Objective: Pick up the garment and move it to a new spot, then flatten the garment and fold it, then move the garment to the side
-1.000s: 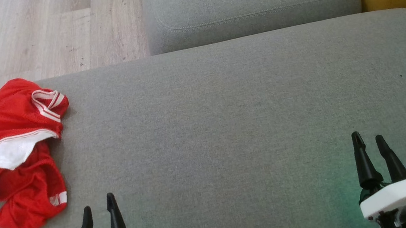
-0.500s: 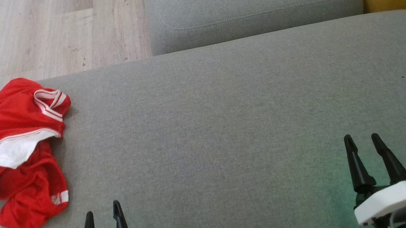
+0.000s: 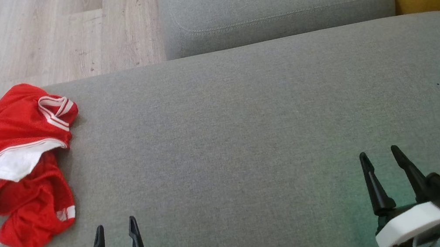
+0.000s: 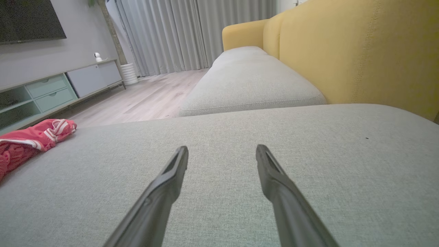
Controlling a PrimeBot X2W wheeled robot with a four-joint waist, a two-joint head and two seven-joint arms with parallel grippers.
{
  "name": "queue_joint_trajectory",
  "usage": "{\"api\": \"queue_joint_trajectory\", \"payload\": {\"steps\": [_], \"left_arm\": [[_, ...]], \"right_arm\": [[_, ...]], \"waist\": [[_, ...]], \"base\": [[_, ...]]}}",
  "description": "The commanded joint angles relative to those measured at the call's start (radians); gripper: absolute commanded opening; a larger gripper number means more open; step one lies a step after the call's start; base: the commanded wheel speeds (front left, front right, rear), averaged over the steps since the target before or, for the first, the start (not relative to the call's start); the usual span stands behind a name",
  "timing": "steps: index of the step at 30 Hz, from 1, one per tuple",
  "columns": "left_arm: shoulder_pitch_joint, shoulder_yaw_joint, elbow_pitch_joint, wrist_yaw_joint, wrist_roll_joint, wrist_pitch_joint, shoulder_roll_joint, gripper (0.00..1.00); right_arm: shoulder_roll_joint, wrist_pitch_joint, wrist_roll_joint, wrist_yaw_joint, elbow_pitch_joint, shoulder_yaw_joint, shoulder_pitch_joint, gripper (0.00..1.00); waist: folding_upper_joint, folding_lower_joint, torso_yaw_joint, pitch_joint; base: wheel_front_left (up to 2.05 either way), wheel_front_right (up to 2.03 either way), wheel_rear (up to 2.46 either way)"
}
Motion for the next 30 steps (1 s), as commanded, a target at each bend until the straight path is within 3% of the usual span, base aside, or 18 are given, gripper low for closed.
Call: {"api": "queue_joint_trajectory", "payload": {"steps": [1,12,30], "left_arm": [[-0.020,0.020,-0.029,0.006,0.027,-0.014,0.016,1.00],[-0.011,0.000,-0.036,0.014,0.115,-0.032,0.021,1.00],[-0.015,-0.006,-0.031,0.031,0.104,-0.031,0.031,1.00]], "right_arm": [[-0.009,-0.017,-0.031,0.007,-0.027,0.027,-0.025,1.00],[-0.010,-0.050,-0.169,0.008,-0.014,0.045,-0.026,1.00],[-0.010,-0.050,-0.167,0.008,0.001,0.046,-0.031,1.00]], "waist": [[0.0000,0.0000,0.000,0.000],[0.0000,0.0000,0.003,-0.004],[0.0000,0.0000,0.007,-0.005]], "base": [[0.00,0.00,0.00],[0.00,0.00,0.00],[0.00,0.00,0.00]]}}
